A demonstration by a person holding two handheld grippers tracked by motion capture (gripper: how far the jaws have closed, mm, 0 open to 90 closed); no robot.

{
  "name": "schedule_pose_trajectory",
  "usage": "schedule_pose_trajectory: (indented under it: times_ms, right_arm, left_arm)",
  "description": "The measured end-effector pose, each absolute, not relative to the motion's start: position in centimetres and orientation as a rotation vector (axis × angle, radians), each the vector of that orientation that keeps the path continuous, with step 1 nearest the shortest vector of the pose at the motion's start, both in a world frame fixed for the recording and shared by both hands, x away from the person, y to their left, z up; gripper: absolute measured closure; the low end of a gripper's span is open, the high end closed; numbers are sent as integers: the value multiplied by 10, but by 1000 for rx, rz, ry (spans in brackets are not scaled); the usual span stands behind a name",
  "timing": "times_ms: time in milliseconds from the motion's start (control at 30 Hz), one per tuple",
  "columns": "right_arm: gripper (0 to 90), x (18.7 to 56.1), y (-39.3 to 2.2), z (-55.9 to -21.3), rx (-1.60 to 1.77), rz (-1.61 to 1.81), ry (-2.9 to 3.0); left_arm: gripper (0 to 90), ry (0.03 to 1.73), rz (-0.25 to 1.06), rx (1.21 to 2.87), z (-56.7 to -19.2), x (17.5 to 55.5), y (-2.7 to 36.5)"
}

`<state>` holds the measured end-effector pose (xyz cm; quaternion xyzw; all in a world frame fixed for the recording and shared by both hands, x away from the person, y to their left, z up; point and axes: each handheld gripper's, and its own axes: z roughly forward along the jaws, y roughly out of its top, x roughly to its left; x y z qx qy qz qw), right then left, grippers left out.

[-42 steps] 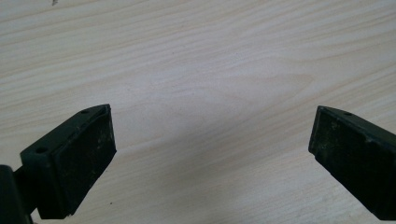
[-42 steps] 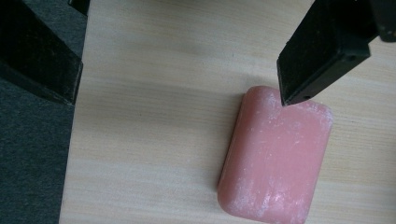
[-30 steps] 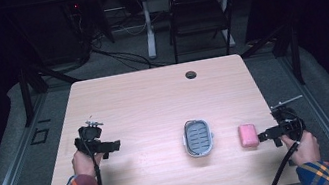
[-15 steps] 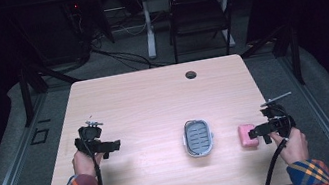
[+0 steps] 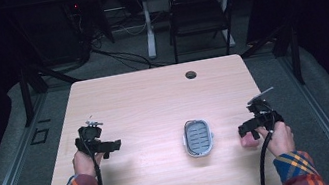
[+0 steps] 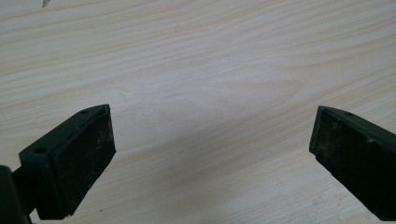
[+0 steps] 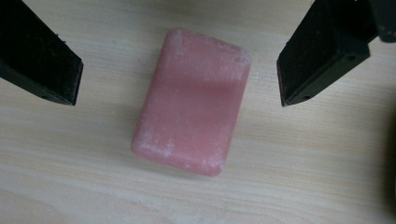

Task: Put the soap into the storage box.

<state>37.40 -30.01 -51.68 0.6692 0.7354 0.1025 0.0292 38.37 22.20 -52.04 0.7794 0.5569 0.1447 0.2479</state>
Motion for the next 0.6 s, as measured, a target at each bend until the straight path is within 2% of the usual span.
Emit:
schedule_pose_trajectory:
  times_ms: [600]
  right_arm:
    - [27, 394, -289, -527, 2144, 299, 2243]
  left_arm:
    - [2, 1498, 385, 2108, -520, 383, 221]
